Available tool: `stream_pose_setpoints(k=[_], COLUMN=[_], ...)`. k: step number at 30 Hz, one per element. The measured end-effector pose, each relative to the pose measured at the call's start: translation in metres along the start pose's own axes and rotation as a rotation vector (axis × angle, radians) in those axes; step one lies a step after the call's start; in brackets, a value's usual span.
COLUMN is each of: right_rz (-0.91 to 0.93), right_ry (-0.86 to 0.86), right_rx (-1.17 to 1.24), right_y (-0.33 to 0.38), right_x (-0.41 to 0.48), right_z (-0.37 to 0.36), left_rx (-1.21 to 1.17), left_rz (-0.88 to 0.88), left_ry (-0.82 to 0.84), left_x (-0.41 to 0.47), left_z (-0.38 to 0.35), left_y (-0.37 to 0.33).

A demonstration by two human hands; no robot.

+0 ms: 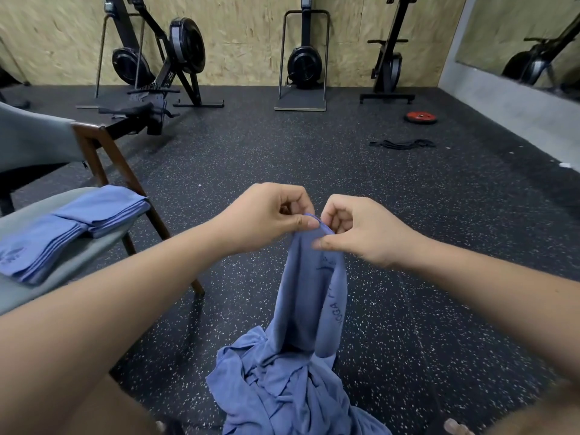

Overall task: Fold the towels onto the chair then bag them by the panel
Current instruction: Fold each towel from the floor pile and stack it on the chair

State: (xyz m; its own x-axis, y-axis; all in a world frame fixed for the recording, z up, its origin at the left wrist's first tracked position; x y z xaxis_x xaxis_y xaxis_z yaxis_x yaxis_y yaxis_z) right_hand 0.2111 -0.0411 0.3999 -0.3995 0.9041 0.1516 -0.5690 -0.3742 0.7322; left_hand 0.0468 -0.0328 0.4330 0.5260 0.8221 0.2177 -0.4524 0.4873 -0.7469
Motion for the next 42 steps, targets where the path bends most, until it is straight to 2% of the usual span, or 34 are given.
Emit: stream_pose_setpoints(k=[6,16,25,33,37,42], right_rz=[-0.075,-0.166,-0.191,-0.203,-0.171,-0.12], right_ry=[0.068,0.04,0.046,0.026,0.047,0.125], right_rx=[0.049,-0.058,-0.012,0.362,0.426,0.436], right_y=[-0.019,-0.048,-0.053,-0.028,-0.008,0.019], right_x=[-0.007,-0.025,-0.035,-0.037,-0.039,-0.044], right_z=[0.001,0.029,0.048,0.045,0.043,0.033], left_rx=[0.003,-0.024,-0.026,-0.11,-0.186,-0.239], left_rz=[-0.008,0.074,0.171,0.159,0.124,0.075], left_ry=[-0.077,-0.277,-0.402,-0.486,-0.47,-0.357], left_x=[-0.001,-0.019,-0.035,-0.037,-0.035,-0.032], left_z=[0.031,0.089,0.12,0.118,0.106,0.075], left_y=[0.012,0.047,0.075,0.061,0.044,0.015])
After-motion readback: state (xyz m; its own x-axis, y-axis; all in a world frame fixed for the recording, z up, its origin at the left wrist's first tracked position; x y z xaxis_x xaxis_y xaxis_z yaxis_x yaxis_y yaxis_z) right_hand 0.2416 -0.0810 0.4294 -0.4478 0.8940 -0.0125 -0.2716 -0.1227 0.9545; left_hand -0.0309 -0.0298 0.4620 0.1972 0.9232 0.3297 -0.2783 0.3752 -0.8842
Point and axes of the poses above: each hand's wrist, its own x-axis towards the middle knuckle, its own z-axis out of the back of the hand, y = z × x, the point moved 8 cm from there along x, towards the middle knuckle, and after that the axes turned 7 degrees about -x, right-handed, at the moved point
